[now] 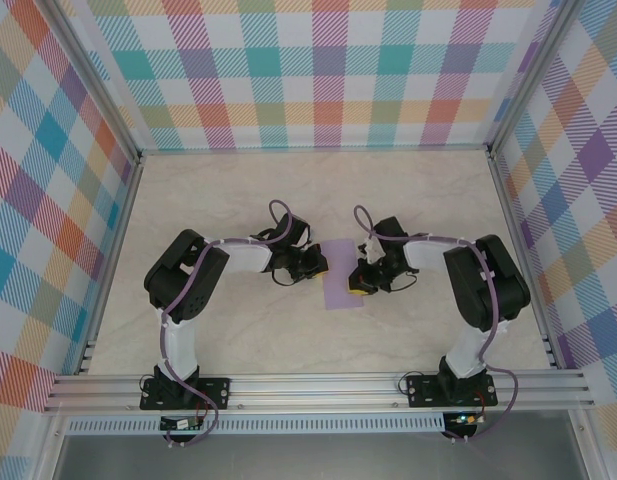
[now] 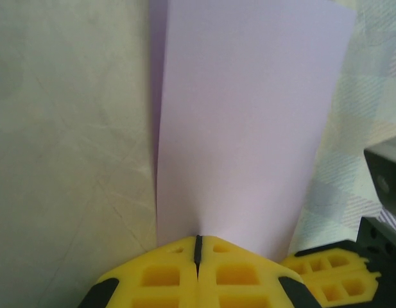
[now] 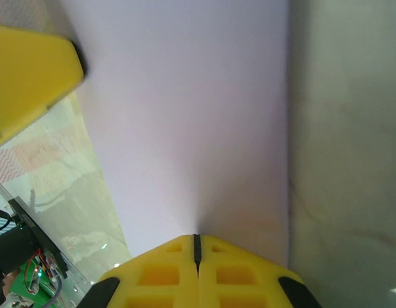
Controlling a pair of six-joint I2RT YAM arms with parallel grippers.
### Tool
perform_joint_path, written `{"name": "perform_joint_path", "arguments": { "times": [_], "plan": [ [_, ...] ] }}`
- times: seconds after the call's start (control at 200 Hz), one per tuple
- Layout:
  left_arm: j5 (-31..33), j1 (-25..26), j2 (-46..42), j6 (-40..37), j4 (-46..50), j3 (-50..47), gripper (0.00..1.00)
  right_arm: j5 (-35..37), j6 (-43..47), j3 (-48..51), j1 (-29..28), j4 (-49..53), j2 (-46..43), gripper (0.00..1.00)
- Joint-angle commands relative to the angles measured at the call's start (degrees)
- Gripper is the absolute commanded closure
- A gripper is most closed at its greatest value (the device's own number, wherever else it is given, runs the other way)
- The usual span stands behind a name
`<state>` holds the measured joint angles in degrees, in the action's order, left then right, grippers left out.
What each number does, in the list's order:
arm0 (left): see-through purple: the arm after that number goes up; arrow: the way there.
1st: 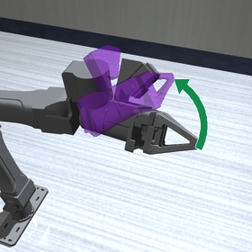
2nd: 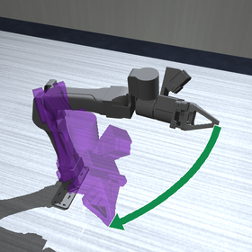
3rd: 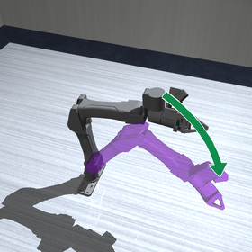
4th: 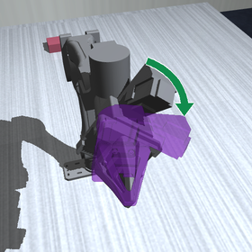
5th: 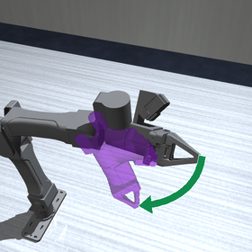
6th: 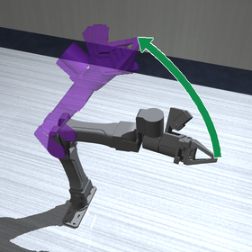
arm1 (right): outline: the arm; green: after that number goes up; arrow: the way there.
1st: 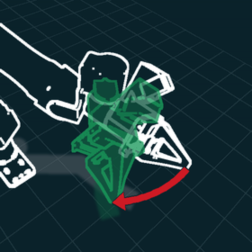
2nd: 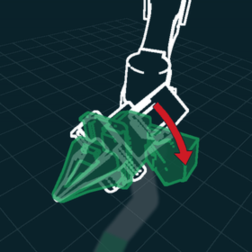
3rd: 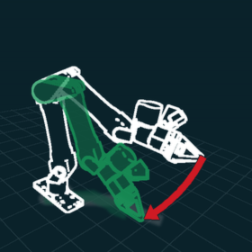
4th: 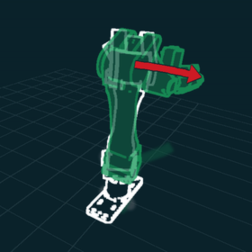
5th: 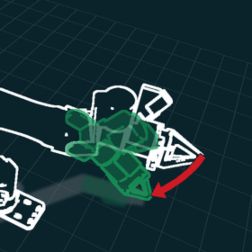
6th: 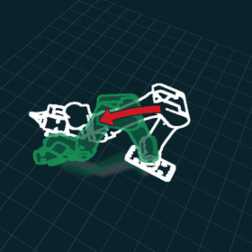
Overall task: Fold a paper plane with a square sheet of paper (pick it up from the middle)
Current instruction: Fold the square sheet of paper in half at the center of the table.
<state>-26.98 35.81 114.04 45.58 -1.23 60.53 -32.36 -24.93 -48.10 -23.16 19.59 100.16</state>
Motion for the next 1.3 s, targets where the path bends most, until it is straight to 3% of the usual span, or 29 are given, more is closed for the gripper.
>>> {"name": "perform_joint_path", "arguments": {
  "times": [0.0,0.205,0.455,0.74,0.975,1.295],
  "plan": [
    [12.21,0.71,11.13,-0.71,22.23,-6.36,1.00,2.02,-1.96,5.59,-0.31,1.53,-3.13,1.00],
    [12.39,0.75,11.76,-1.89,23.28,-4.93,1.00,4.81,-4.41,11.69,-0.22,0.82,-9.74,1.00],
    [12.26,0.75,11.14,-2.89,23.78,-4.60,1.00,5.92,-4.55,4.94,-0.23,2.21,-19.20,1.00],
    [12.16,0.75,10.93,-3.35,24.56,-3.84,1.00,3.53,-7.83,-2.36,-1.48,-9.61,-8.38,1.00],
    [12.47,0.75,10.82,-4.19,25.73,-3.14,1.00,6.08,-5.44,-4.99,-3.29,-12.59,0.62,1.00],
    [14.44,0.75,11.72,-6.07,28.03,-1.44,1.00,7.26,0.63,7.12,-2.98,-16.18,-2.93,1.00]
  ]
}}
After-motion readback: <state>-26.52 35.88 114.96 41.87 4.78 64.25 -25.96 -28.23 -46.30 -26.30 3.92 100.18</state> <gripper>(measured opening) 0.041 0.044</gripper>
